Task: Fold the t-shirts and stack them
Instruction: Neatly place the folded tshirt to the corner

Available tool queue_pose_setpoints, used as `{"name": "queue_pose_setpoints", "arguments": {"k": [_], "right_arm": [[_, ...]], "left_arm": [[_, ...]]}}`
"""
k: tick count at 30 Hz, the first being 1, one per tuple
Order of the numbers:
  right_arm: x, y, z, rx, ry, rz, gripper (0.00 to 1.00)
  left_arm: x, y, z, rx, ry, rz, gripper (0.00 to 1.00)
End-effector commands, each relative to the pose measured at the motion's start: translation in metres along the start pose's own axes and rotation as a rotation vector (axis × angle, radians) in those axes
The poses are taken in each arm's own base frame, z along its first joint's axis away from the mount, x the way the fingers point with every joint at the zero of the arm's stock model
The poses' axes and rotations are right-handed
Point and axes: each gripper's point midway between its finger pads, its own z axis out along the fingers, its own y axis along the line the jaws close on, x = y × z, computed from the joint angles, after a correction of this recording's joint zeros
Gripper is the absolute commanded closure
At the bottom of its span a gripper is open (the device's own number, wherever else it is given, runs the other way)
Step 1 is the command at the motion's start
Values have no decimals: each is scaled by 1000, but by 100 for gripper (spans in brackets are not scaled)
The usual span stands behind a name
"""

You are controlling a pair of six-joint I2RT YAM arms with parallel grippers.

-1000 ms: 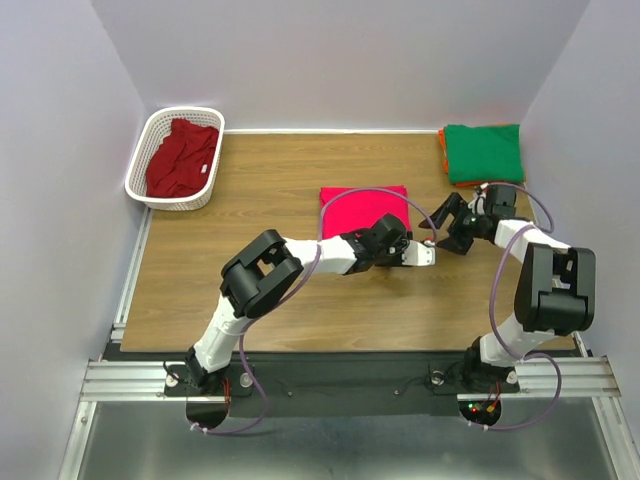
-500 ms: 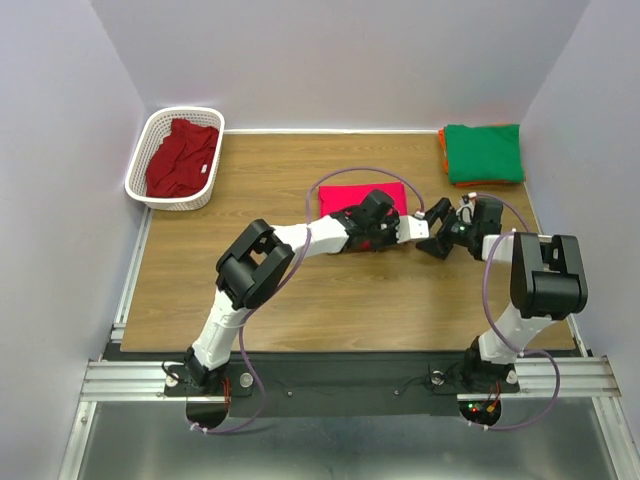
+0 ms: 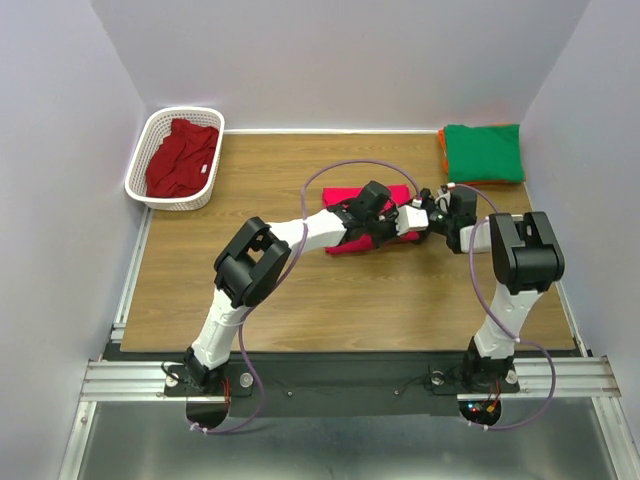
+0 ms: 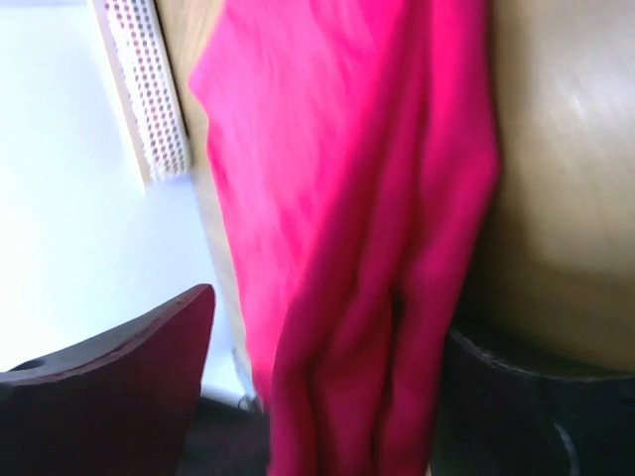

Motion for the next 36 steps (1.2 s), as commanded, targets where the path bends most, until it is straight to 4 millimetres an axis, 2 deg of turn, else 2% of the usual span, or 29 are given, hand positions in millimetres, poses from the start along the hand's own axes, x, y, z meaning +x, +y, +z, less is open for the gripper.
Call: {"name": "queue_pose_setpoints", "arguments": {"k": [1,4,7,8,9,10,11,13,14,15,16,17,19,20,21,22,25,26,27,29,30,32,33,34,36], "right_arm": [[-29,-5,28,41,-156,-26,23],[-36,-9,34,50,-194,-33,30],[-33,-19,39,68,-190,-36,52],[-34,-19,41,64,-175,-73,76],[-32,-21,42,81,-147,-92,90],[-52,-4,46,85,-157,-239,100],[-50,-16,43,174,-115,-242,99],[-65,0,39,185,-123,-355,99],[-84,13,37,200,-151,-504,99],[-90,26,33,196,-156,-577,99],[-92,26,29,228,-135,-626,99],[-116,36,24,259,-174,-738,99],[-126,39,23,287,-149,-828,99],[-135,35,20,331,-137,-899,99],[-152,49,17,330,-165,-948,99],[-160,42,16,373,-147,-1022,100],[-189,54,13,404,-177,-1124,99],[-201,54,9,420,-188,-1167,99],[-207,56,8,418,-190,-1187,99],[-221,73,12,402,-210,-1250,99],[-238,71,1,419,-228,-1249,99],[-248,76,-3,427,-215,-1260,100],[-259,91,-6,422,-240,-1292,100],[-263,94,-9,427,-239,-1295,100],[-276,115,-18,434,-282,-1336,99]], "left_arm": [[-51,9,-18,-1,-118,24,100],[-50,9,-19,7,-119,16,100],[-48,12,-19,4,-119,1,100],[-48,17,-20,-7,-119,-12,95],[-48,20,-21,-13,-118,-23,90],[-50,25,-28,-23,-128,-56,79],[-54,29,-34,-29,-140,-72,73],[-57,34,-47,-42,-156,-107,65],[-62,36,-60,-55,-170,-111,62],[-59,42,-69,-71,-168,-125,60],[-65,45,-84,-90,-182,-119,60],[-53,45,-88,-102,-157,-138,58],[-45,55,-107,-139,-137,-163,54],[-34,53,-111,-136,-110,-180,45],[-29,54,-115,-137,-98,-190,39],[-20,58,-125,-150,-77,-210,37],[-10,62,-145,-192,-74,-251,37],[-11,62,-150,-200,-83,-259,19],[-11,61,-155,-207,-89,-262,14],[-11,57,-164,-218,-92,-263,13],[-10,55,-167,-223,-91,-265,12],[-8,50,-172,-225,-91,-274,12],[-5,49,-172,-227,-86,-278,11],[-5,49,-175,-237,-87,-286,11],[1,45,-175,-229,-80,-292,11]]}}
